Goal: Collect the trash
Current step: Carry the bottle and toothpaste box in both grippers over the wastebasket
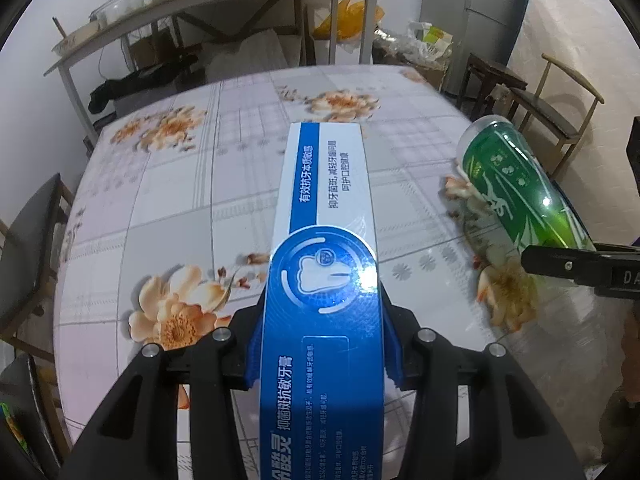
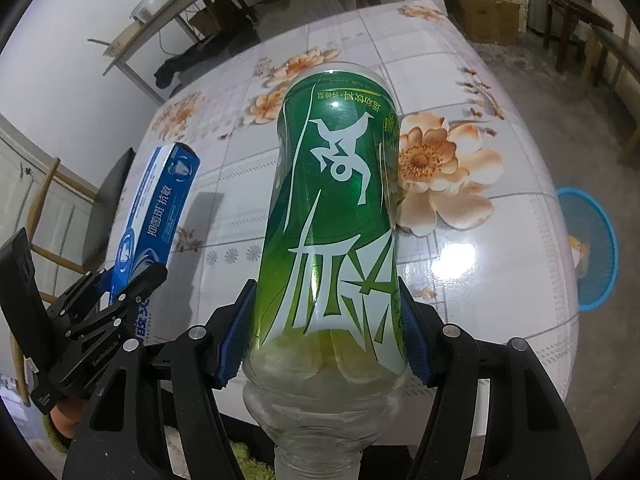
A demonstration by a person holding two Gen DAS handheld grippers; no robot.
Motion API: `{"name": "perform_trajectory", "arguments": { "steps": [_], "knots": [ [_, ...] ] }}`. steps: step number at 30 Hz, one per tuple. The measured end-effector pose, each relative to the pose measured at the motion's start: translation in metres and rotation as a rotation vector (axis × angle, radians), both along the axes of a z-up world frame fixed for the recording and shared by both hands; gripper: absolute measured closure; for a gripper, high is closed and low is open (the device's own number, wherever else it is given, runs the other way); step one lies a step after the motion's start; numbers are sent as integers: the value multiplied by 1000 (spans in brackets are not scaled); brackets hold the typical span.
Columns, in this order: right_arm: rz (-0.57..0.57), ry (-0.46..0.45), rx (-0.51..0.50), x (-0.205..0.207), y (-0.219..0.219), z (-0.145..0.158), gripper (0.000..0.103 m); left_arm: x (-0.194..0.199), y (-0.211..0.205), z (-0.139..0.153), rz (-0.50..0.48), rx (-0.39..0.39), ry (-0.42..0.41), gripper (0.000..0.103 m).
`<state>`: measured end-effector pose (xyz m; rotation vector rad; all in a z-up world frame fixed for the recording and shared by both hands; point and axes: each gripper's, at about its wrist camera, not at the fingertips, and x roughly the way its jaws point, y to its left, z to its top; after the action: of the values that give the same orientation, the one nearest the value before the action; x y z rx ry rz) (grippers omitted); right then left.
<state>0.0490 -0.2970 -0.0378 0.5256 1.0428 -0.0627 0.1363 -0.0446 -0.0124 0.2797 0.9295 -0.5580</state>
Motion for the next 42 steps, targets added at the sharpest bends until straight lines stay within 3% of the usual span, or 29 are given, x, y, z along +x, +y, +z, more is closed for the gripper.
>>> {"name": "perform_trajectory", "arguments": {
  "steps": [13,27,36,42],
  "knots": [
    [-78,-84,61,-34,-38,19,42,-21,-47,40,-122,-39,-85,58],
    [-296,-147,114,-104,-115,19,42,-53,-140,59,-329,-31,-140,57],
    [-460,-146,135,-156,-162,6,42,-84,-211,53,-486,-23,-102,57],
    [-602,-123,161,-195,-193,-14,42,-92,-261,35,-573,-28,25,57]
  ]
}}
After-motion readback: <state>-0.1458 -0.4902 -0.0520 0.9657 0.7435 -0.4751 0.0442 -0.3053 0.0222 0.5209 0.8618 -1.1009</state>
